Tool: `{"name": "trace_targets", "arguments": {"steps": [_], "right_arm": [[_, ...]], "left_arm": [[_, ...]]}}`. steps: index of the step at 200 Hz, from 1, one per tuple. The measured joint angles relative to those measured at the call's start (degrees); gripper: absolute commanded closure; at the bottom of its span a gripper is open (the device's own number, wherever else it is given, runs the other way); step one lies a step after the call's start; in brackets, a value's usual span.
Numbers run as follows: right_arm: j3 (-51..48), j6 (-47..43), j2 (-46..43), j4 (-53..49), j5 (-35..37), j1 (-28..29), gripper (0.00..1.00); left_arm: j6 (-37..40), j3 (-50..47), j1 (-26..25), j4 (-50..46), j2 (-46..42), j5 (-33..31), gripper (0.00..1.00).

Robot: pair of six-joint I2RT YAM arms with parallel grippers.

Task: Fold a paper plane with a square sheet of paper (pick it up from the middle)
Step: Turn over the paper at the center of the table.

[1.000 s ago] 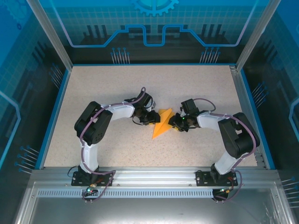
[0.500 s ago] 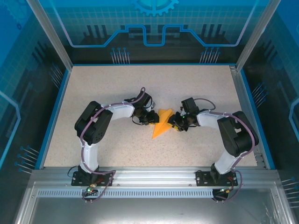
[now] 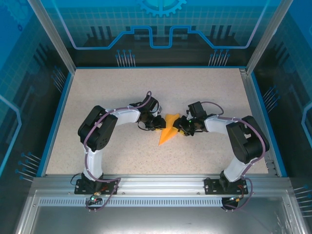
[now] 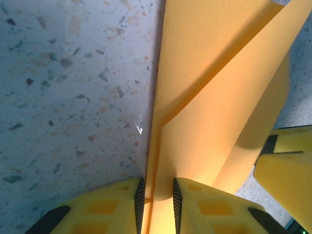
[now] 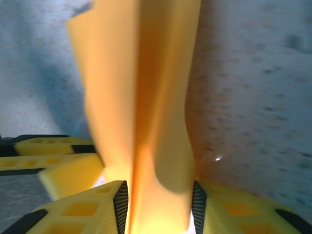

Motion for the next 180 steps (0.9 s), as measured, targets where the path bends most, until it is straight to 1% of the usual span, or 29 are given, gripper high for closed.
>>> {"name": "trace_targets", "arguments": {"steps": [29,74,118,149,180], "right_arm": [[0.0,0.7,0.0,4.2,-0.3,0.4,0.56],[-0.3,1.1,0.0,5.7,-0.4,0.5,0.55],[-0.3,1.2,0.8,8.4,-0.4,2.2,0.58],[0.3,1.0,2.5,9.3,-0.4,2.7,0.62],[0.9,0.5,4.6,9.7,-0.4,2.7,0.70]], "left_arm": [[-0.5,-0.1,0.0,0.2,0.0,0.9,0.76],[-3.0,-1.8,1.0,2.8,0.0,3.8,0.76],[-5.9,-4.4,2.4,7.2,0.0,7.4,0.76],[-7.2,-5.5,2.8,9.3,-0.2,8.5,0.76],[-8.1,-6.3,2.8,10.7,-0.5,8.5,0.75]]}}
